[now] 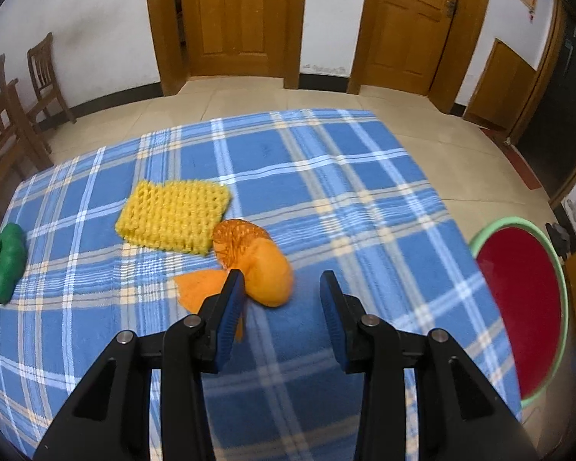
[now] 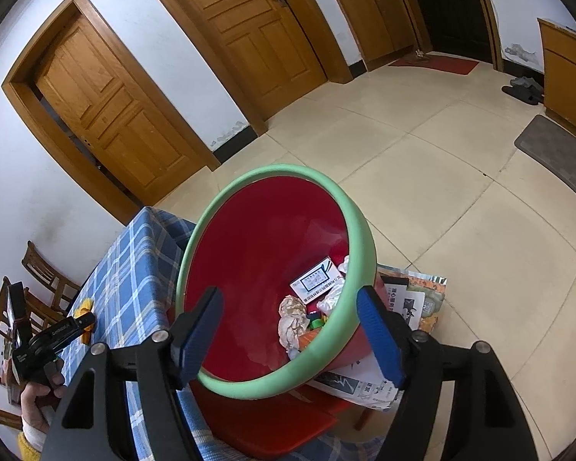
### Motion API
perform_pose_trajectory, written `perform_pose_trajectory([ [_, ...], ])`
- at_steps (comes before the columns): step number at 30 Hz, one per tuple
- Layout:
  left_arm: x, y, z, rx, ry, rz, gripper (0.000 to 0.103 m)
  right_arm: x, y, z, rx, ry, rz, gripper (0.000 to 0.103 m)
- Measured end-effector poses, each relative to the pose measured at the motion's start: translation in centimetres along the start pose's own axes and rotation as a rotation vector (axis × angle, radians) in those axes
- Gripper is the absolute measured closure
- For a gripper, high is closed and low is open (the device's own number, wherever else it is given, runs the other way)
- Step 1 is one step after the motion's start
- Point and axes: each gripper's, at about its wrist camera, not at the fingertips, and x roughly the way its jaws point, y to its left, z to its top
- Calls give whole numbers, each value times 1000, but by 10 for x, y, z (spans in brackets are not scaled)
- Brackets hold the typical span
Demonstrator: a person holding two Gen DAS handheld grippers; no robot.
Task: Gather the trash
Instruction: 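Grasp the orange mesh bag with the left tool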
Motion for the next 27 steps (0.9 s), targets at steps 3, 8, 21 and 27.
perform_pose_trajectory([
  [3, 4, 1, 0, 3, -8, 5, 62, 4, -2, 0, 4, 8, -5, 29],
  [8, 9, 0, 2, 4, -25, 18, 62, 8, -3, -1, 3, 18, -6, 29],
  [21, 7, 18, 7, -45, -49, 30, 52, 14, -3, -2, 4, 34, -7, 28],
  [27, 22, 21, 5, -77, -26, 13, 50, 16, -2, -2, 4, 31, -14, 28],
])
